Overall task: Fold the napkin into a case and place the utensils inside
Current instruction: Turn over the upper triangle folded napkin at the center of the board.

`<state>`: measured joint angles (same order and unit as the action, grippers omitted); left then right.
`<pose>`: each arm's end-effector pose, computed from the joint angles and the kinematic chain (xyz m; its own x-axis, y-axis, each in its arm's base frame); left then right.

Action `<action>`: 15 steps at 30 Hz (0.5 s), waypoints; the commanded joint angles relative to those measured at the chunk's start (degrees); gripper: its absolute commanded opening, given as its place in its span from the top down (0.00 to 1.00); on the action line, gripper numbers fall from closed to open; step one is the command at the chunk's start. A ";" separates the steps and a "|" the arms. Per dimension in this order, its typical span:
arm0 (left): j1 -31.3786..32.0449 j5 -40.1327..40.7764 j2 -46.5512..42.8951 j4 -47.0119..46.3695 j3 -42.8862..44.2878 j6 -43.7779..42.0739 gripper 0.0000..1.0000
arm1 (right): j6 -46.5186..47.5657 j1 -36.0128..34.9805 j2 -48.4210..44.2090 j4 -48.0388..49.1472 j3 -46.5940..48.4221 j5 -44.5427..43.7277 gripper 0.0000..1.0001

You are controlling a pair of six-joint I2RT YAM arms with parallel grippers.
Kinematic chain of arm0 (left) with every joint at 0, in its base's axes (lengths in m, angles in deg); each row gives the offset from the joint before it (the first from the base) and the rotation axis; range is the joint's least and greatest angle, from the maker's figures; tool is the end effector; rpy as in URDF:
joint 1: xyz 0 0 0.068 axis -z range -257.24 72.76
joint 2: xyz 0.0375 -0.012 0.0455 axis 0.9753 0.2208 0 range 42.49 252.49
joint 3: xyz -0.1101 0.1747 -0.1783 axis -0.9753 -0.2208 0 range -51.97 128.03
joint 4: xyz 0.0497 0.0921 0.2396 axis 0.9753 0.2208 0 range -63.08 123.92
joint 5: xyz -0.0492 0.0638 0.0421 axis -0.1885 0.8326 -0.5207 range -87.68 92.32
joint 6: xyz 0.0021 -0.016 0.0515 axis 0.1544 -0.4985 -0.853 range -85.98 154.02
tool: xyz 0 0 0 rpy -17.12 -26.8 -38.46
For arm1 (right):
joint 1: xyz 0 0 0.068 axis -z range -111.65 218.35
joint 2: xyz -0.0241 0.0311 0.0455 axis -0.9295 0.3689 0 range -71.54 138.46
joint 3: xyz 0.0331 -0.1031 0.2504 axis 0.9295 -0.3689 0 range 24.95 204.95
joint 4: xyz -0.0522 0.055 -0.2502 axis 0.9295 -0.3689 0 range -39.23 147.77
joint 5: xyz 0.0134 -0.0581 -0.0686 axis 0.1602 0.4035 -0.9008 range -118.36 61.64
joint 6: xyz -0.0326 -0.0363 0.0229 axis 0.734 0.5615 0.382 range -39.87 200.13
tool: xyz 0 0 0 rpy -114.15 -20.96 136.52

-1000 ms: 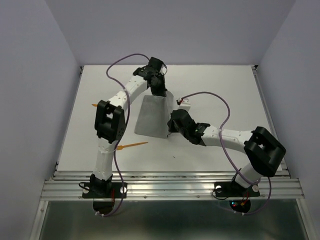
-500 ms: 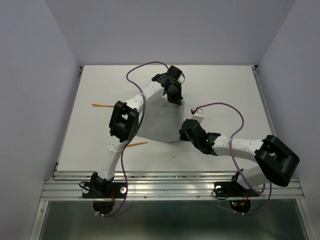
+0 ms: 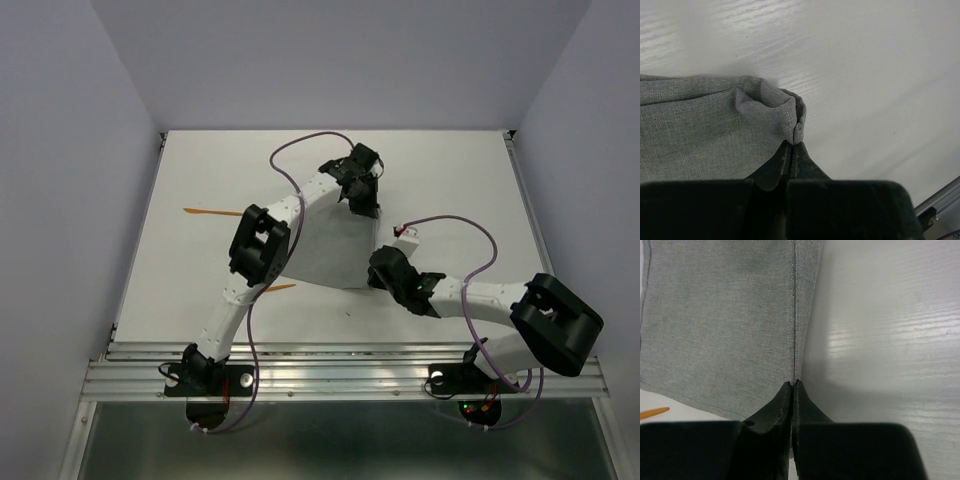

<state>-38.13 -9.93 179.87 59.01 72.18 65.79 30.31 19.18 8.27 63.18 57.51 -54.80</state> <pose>0.4165 -0.3484 0.2171 -0.8546 0.0318 -0.5184 0.3321 0.8008 -0.4984 0.1835 0.1882 0.1635 -0.6336 0.3132 -0.7075 0.0359 0.9253 0.3775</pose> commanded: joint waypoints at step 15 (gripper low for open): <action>-0.79 -0.58 -0.27 -13.65 5.74 -3.81 0.36 | -4.06 0.29 -5.53 -9.09 -7.77 4.47 0.61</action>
<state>-38.50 -11.00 182.74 48.39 73.89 64.35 26.46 18.83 5.56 60.54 52.24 -51.63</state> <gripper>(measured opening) 0.620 0.366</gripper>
